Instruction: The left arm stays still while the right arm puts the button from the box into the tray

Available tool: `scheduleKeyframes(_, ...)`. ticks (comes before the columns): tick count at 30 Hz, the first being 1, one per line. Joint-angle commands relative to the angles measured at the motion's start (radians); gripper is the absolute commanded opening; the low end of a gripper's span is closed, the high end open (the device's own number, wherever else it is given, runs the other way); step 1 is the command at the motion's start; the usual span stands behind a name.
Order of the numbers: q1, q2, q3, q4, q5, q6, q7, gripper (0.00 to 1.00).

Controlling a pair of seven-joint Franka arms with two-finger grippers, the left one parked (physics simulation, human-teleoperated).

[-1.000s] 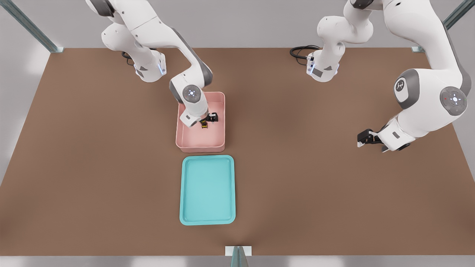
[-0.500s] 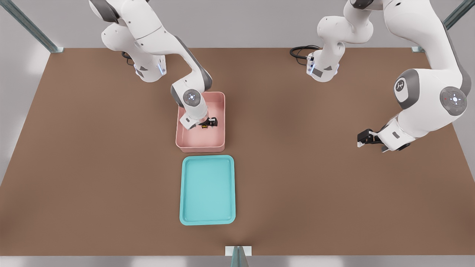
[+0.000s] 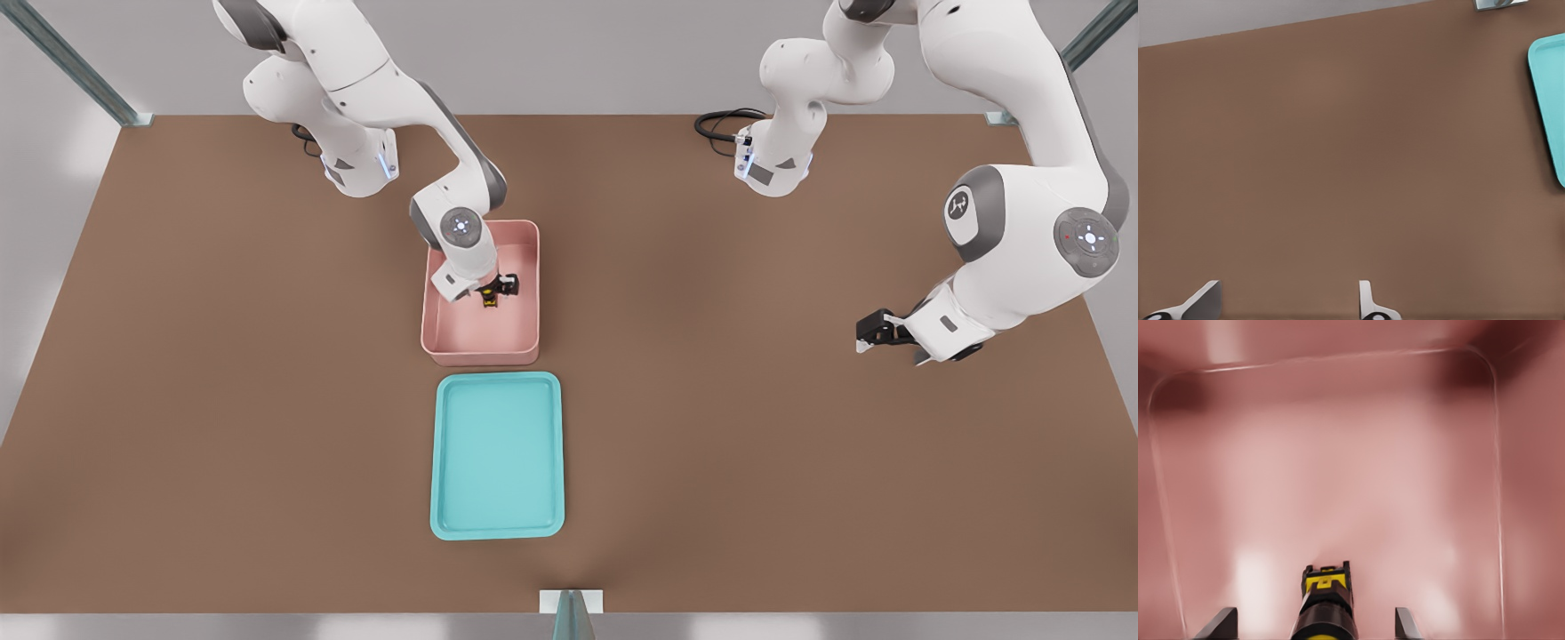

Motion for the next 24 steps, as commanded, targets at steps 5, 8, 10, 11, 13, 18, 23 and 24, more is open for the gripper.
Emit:
scheduleKeyframes(5,0.0,-0.001,0.0,-0.008,0.003,-0.004,0.016,0.73)
scheduleKeyframes(8,-0.002,-0.002,0.0,-0.011,0.003,-0.004,0.009,0.62)
scheduleKeyframes(10,-0.003,-0.002,0.0,-0.011,0.003,-0.004,0.007,0.47)
scheduleKeyframes(11,-0.003,-0.001,0.0,-0.011,0.003,-0.005,0.009,0.41)
scheduleKeyframes(13,-0.003,-0.005,0.0,-0.009,0.003,-0.008,0.01,0.38)
scheduleKeyframes(18,-0.006,-0.111,-0.003,0.014,0.008,-0.108,0.016,0.38)
scheduleKeyframes(23,-0.054,-0.122,-0.013,0.173,0.003,-0.298,0.007,0.38)
scheduleKeyframes(24,-0.071,-0.12,-0.013,0.204,-0.003,-0.323,0.005,0.38)
